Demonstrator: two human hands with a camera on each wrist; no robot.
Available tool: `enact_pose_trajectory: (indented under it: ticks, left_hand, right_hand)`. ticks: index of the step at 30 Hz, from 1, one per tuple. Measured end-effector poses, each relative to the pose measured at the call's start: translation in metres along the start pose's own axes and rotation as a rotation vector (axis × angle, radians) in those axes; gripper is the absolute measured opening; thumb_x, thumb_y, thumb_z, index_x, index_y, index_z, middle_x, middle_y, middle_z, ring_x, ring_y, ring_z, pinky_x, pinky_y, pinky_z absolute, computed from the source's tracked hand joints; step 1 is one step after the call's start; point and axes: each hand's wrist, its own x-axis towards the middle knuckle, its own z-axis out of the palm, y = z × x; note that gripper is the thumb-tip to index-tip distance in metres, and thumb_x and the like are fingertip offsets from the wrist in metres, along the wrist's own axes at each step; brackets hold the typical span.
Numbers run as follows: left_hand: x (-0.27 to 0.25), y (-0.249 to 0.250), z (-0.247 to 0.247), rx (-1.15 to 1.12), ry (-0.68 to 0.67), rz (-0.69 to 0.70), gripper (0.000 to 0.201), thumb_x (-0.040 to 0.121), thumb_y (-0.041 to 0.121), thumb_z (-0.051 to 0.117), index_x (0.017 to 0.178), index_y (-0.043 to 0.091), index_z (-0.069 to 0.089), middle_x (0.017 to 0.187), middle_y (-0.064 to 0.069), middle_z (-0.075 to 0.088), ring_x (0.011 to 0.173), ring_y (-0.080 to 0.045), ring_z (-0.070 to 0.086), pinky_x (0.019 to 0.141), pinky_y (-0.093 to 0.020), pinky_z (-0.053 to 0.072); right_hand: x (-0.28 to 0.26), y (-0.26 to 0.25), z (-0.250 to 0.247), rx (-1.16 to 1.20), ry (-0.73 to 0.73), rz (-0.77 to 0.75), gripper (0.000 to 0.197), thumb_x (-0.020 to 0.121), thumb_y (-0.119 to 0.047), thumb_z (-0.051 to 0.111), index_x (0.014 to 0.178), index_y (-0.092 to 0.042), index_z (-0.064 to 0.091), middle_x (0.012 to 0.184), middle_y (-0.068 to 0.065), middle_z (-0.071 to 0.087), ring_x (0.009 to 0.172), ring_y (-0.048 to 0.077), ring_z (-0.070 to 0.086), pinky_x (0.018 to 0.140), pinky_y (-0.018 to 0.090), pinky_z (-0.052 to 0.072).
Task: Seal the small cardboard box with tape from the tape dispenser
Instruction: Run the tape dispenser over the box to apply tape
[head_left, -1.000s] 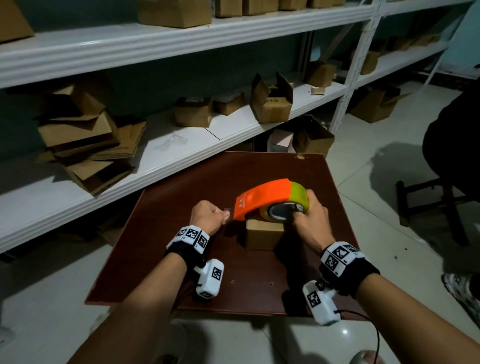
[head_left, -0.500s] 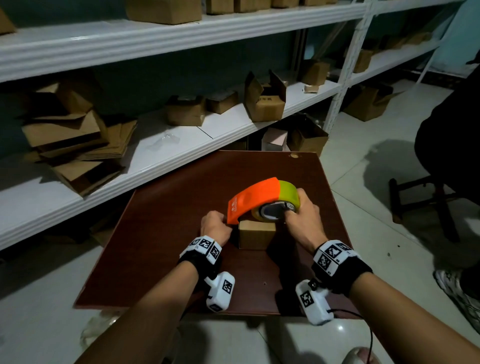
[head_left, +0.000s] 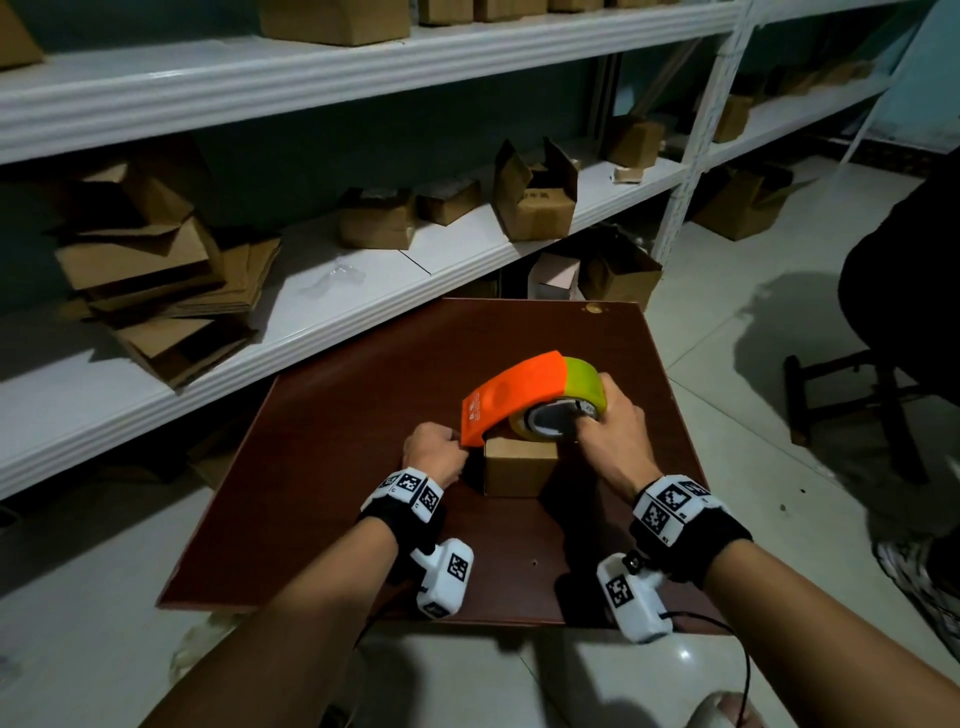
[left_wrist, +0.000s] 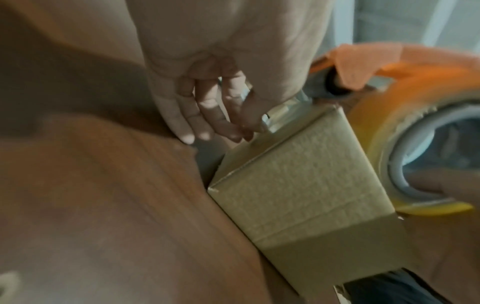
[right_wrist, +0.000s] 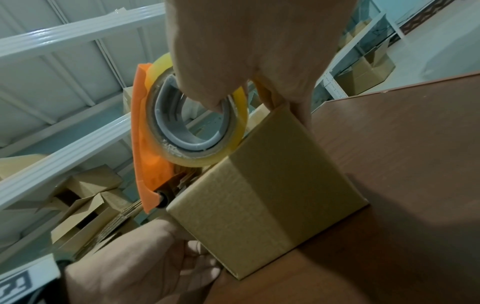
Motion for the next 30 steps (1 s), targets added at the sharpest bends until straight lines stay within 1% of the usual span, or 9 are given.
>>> enact_pose_trajectory:
  ticks: [2,5,10,15,16,18,21,28,30]
  left_hand:
    - [0.001,-0.001,0.000,-0.027,-0.015,-0.005,0.024,0.090,0.024,0.069,0.077,0.007,0.080,0.077,-0.012,0.079,0.074,-0.030,0.078,0.054,-0.025,0.052]
    - [0.000,-0.001,0.001,-0.019,-0.011,0.010,0.026,0.091,0.028,0.068,0.070,0.012,0.072,0.073,-0.007,0.072,0.077,-0.030,0.070,0.063,-0.030,0.046]
    - [-0.004,-0.004,0.010,-0.014,0.031,0.000,0.010,0.093,0.023,0.070,0.090,0.022,0.079,0.093,-0.006,0.075,0.101,-0.032,0.069,0.081,-0.028,0.045]
    - [-0.004,-0.004,0.017,0.013,0.069,0.053,0.007,0.086,0.020,0.070,0.080,0.020,0.072,0.105,-0.016,0.077,0.107,-0.040,0.070,0.086,-0.040,0.056]
    - [-0.004,-0.004,0.020,0.025,0.076,0.063,0.004,0.085,0.022,0.070,0.084,0.019,0.072,0.109,-0.016,0.075,0.110,-0.041,0.068,0.090,-0.043,0.057]
    - [-0.003,-0.006,0.024,0.025,0.084,0.058,0.024,0.087,0.026,0.071,0.107,0.015,0.070,0.120,-0.016,0.069,0.117,-0.041,0.063,0.095,-0.045,0.054]
    - [0.001,-0.011,0.025,-0.068,0.093,-0.005,0.057,0.088,0.027,0.074,0.135,0.018,0.045,0.133,-0.013,0.061,0.131,-0.037,0.053,0.104,-0.042,0.044]
    - [-0.002,-0.017,0.033,0.064,0.075,0.118,0.041,0.097,0.012,0.058,0.137,0.015,0.047,0.146,-0.013,0.049,0.140,-0.035,0.038,0.112,-0.045,0.035]
    - [-0.004,-0.022,0.040,0.070,0.049,0.180,0.052,0.097,0.002,0.053,0.148,0.012,0.046,0.154,-0.014,0.047,0.144,-0.036,0.041,0.118,-0.047,0.036]
  right_hand:
    - [0.000,-0.001,0.000,0.000,-0.003,-0.004,0.024,0.091,-0.016,0.062,0.109,-0.032,0.056,0.099,0.000,0.069,0.092,0.016,0.067,0.081,0.039,0.051]
    - [0.002,-0.001,0.000,-0.005,-0.002,0.005,0.026,0.092,-0.014,0.060,0.112,-0.031,0.057,0.100,-0.001,0.068,0.095,0.016,0.066,0.082,0.038,0.049]
    - [0.001,0.000,-0.002,-0.014,-0.002,0.009,0.029,0.093,-0.014,0.060,0.116,-0.029,0.057,0.103,0.001,0.068,0.096,0.018,0.065,0.084,0.037,0.048]
    - [-0.002,-0.005,-0.002,-0.006,-0.011,0.003,0.027,0.092,-0.012,0.059,0.115,-0.027,0.058,0.103,0.003,0.067,0.094,0.018,0.064,0.083,0.035,0.047]
    - [-0.001,-0.004,-0.003,-0.007,-0.010,0.002,0.027,0.093,-0.012,0.059,0.116,-0.026,0.058,0.103,0.003,0.068,0.094,0.017,0.065,0.083,0.035,0.046]
    - [-0.001,-0.004,-0.003,-0.005,-0.008,0.007,0.027,0.093,-0.011,0.059,0.116,-0.026,0.058,0.101,0.001,0.067,0.092,0.014,0.064,0.082,0.034,0.046]
    - [0.000,-0.003,-0.003,-0.006,-0.008,0.006,0.027,0.093,-0.011,0.059,0.115,-0.027,0.058,0.100,-0.002,0.066,0.091,0.012,0.063,0.084,0.035,0.047]
    - [0.002,-0.002,-0.001,-0.013,-0.009,0.006,0.026,0.092,-0.014,0.060,0.114,-0.029,0.059,0.103,0.000,0.069,0.097,0.018,0.066,0.086,0.040,0.052]
    - [0.001,-0.002,-0.002,-0.010,-0.009,0.001,0.026,0.092,-0.013,0.059,0.114,-0.027,0.059,0.103,0.002,0.069,0.096,0.019,0.066,0.086,0.038,0.050]
